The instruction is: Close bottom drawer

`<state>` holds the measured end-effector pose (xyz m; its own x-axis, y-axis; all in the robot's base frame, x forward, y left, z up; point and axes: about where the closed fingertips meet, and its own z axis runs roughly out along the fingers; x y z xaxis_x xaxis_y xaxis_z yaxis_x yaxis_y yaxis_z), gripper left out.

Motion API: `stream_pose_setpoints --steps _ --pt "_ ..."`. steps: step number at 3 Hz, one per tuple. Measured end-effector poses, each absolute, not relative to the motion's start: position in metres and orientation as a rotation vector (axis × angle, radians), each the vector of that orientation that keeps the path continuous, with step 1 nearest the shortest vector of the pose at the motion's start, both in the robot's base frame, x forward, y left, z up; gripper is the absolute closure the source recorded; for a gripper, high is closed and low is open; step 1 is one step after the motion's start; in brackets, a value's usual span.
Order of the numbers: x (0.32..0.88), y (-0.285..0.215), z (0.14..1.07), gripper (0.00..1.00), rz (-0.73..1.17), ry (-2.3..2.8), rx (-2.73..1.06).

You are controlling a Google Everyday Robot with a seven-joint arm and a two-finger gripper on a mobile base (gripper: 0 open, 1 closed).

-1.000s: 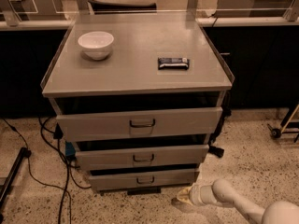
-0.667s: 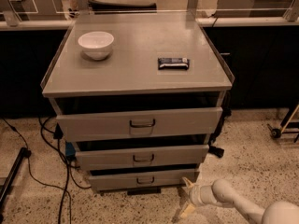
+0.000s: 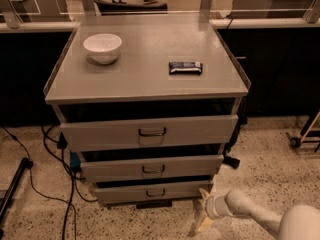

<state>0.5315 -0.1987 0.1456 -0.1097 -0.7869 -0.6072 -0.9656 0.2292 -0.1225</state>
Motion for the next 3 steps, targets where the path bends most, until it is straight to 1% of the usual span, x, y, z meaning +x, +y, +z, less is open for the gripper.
stream_pose_setpoints --steps 1,3 --pt "0.539 -0.239 0.156 0.0 0.25 2.017 -1.658" --pt "0.561 -0.378 0.224 0.0 -0.144 2.167 -1.568"
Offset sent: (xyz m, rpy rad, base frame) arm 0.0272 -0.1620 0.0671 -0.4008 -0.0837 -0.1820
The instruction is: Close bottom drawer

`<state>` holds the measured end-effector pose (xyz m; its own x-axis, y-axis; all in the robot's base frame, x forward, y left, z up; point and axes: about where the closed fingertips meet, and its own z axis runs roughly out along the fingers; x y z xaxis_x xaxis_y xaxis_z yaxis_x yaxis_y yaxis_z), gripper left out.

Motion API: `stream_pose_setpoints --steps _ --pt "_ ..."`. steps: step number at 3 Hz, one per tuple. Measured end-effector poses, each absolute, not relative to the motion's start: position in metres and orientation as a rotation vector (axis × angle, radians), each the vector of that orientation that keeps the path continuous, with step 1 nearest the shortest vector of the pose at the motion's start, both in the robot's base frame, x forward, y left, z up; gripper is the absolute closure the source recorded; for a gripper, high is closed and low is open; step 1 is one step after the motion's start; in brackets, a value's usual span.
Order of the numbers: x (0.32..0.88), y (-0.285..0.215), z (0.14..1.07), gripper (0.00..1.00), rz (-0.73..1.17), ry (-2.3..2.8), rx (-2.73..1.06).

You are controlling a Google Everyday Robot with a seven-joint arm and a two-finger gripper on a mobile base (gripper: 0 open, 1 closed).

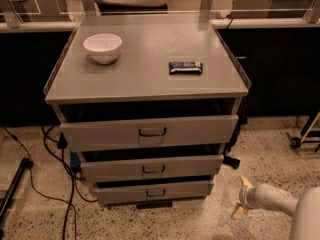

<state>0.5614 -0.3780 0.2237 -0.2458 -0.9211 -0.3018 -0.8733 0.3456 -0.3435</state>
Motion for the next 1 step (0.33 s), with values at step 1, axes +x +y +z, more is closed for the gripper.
stream_pose_setpoints --steps 1 --pt "0.5614 -0.378 0.2237 0.0 -0.144 2.167 -1.568"
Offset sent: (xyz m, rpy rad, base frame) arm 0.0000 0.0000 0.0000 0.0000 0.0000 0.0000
